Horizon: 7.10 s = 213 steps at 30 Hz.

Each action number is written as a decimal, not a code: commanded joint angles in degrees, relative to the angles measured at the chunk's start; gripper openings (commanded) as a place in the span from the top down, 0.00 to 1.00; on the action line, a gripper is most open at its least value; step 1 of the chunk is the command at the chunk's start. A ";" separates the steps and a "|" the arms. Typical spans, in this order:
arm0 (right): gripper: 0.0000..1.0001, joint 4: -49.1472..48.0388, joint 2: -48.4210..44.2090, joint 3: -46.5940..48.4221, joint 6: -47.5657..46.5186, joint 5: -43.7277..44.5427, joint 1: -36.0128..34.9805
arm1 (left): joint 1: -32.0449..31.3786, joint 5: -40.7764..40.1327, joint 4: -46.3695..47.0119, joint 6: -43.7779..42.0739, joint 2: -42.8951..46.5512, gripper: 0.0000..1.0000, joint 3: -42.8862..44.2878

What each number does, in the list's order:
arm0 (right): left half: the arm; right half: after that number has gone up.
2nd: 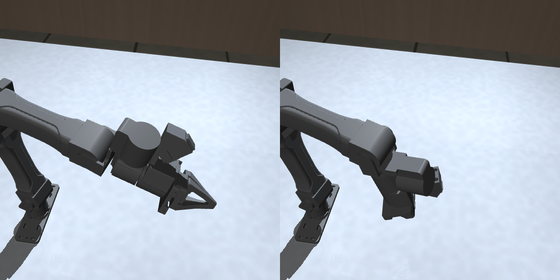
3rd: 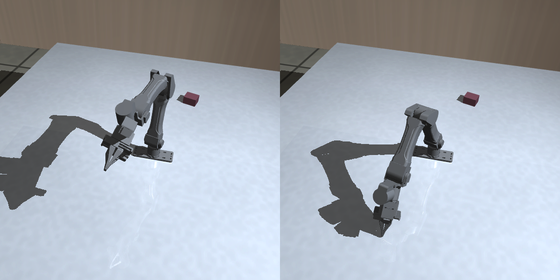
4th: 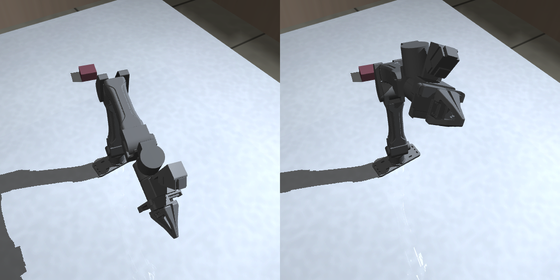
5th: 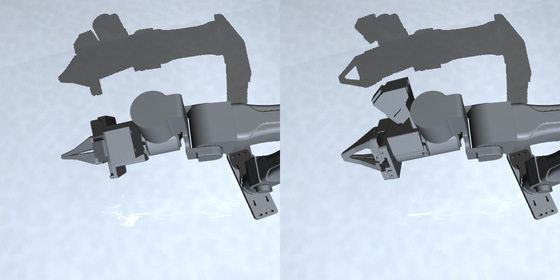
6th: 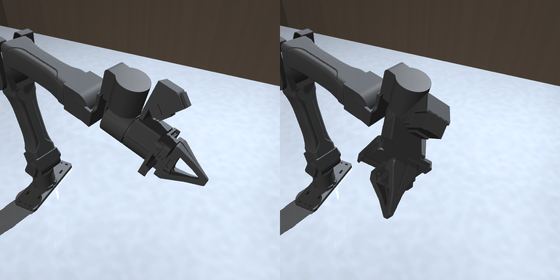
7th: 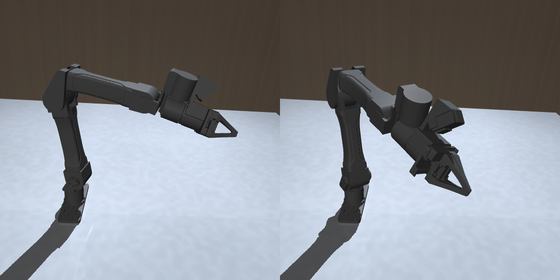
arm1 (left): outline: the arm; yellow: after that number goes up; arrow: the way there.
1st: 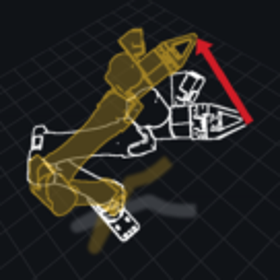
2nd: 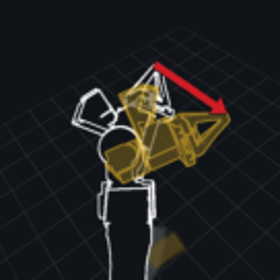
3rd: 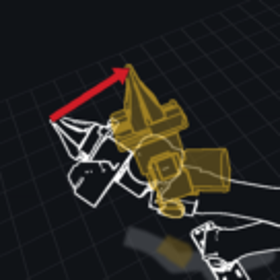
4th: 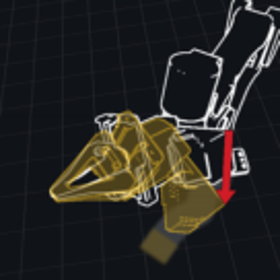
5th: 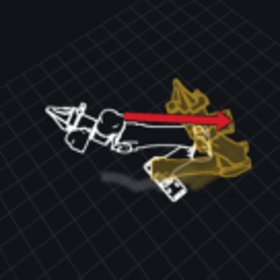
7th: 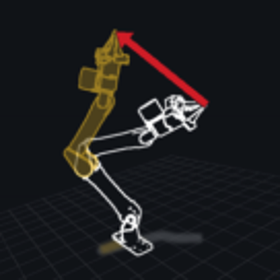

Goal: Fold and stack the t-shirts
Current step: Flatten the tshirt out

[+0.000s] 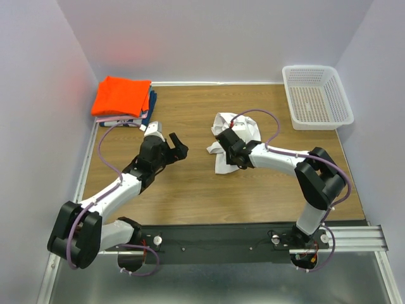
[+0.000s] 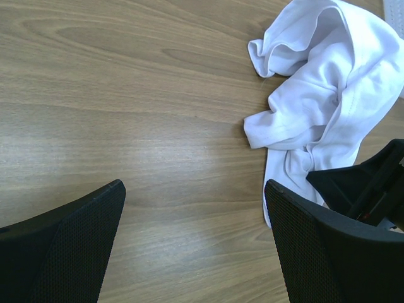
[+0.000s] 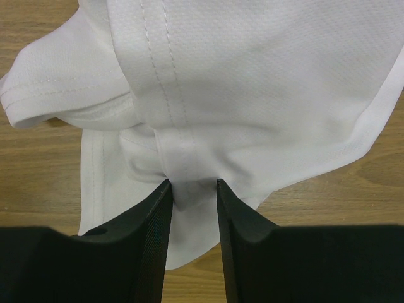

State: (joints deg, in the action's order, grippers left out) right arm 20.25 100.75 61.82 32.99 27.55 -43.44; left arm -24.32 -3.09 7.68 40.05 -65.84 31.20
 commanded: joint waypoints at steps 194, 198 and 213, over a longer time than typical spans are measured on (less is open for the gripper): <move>0.00 0.23 7.89 19.83 -11.63 -12.78 28.68 | 3.22 12.68 -25.08 -11.40 -81.30 0.02 105.56; 0.00 0.23 3.06 16.68 -11.46 -15.94 28.68 | 3.13 8.46 -26.49 -13.42 -68.83 0.02 98.66; 0.00 -4.16 -9.00 -2.40 -9.26 -22.01 28.32 | 1.46 -5.88 -11.73 -8.15 -25.82 0.02 33.17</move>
State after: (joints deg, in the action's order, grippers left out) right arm 18.24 91.39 61.93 23.16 8.99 -15.14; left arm -22.72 -6.68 -5.32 29.54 -88.86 74.28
